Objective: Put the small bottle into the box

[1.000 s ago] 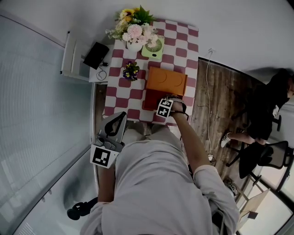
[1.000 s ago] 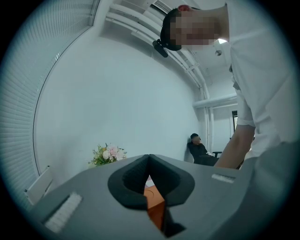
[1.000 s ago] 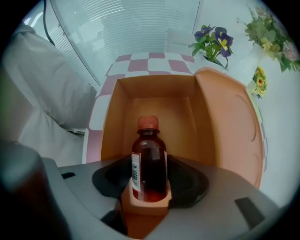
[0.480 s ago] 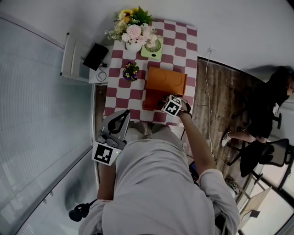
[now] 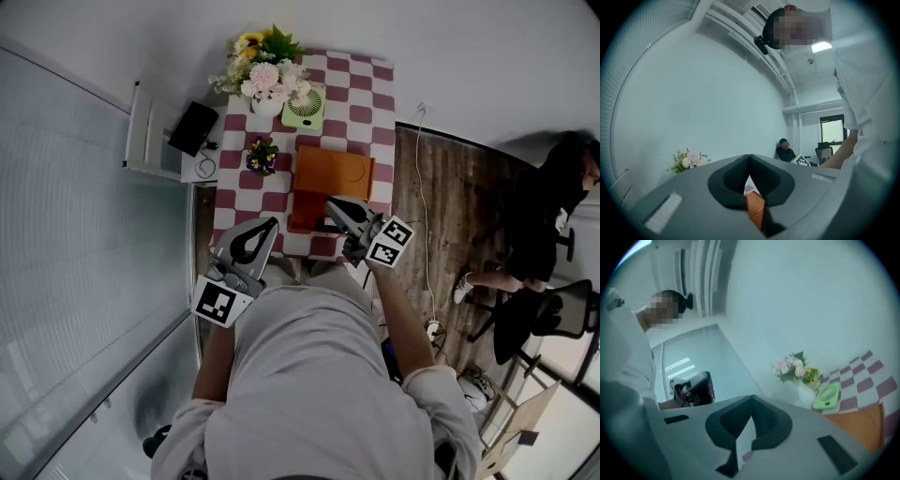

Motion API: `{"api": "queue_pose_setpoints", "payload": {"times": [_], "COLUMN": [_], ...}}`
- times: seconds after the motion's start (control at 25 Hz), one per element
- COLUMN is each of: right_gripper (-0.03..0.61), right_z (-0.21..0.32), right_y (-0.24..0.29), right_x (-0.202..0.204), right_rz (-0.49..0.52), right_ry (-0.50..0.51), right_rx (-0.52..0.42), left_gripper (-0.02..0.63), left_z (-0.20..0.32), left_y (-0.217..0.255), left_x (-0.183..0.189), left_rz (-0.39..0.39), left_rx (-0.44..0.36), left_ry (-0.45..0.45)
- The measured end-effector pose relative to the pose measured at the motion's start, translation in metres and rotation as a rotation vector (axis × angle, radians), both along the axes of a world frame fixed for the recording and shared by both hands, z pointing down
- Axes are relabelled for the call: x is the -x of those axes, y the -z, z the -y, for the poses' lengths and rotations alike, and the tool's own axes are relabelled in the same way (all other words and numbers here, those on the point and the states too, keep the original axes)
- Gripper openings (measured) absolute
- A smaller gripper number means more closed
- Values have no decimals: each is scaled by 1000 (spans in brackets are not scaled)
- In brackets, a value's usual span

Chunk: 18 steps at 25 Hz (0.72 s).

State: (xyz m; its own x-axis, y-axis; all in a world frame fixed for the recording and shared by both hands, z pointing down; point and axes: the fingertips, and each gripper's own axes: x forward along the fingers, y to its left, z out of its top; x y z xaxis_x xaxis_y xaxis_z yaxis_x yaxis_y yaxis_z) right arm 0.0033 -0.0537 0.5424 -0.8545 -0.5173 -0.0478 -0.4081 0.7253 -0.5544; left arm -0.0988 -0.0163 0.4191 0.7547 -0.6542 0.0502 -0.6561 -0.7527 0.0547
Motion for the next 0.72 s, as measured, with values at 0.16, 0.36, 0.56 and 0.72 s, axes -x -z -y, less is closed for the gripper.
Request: {"api": "queue_pose_setpoints", "payload": {"times": [0.16, 0.36, 0.56, 0.72], "right_gripper": [0, 0, 0, 0], "right_z": [-3, -4, 0, 1], "right_y": [98, 171, 188, 200], "right_x": [-26, -49, -68, -82], "right_rz": [20, -315, -439, -396], "right_ry": [-176, -391, -486, -515], "right_rx": [-298, -566, -591, -557], "left_gripper": [0, -3, -5, -3], "left_z": [14, 30, 49, 48], "left_y": [18, 41, 45, 60], "left_x": [-18, -47, -75, -94], "left_rz": [-68, -85, 126, 272], "left_rx": [-81, -138, -226, -297], "left_ry": [-32, -38, -2, 0]}}
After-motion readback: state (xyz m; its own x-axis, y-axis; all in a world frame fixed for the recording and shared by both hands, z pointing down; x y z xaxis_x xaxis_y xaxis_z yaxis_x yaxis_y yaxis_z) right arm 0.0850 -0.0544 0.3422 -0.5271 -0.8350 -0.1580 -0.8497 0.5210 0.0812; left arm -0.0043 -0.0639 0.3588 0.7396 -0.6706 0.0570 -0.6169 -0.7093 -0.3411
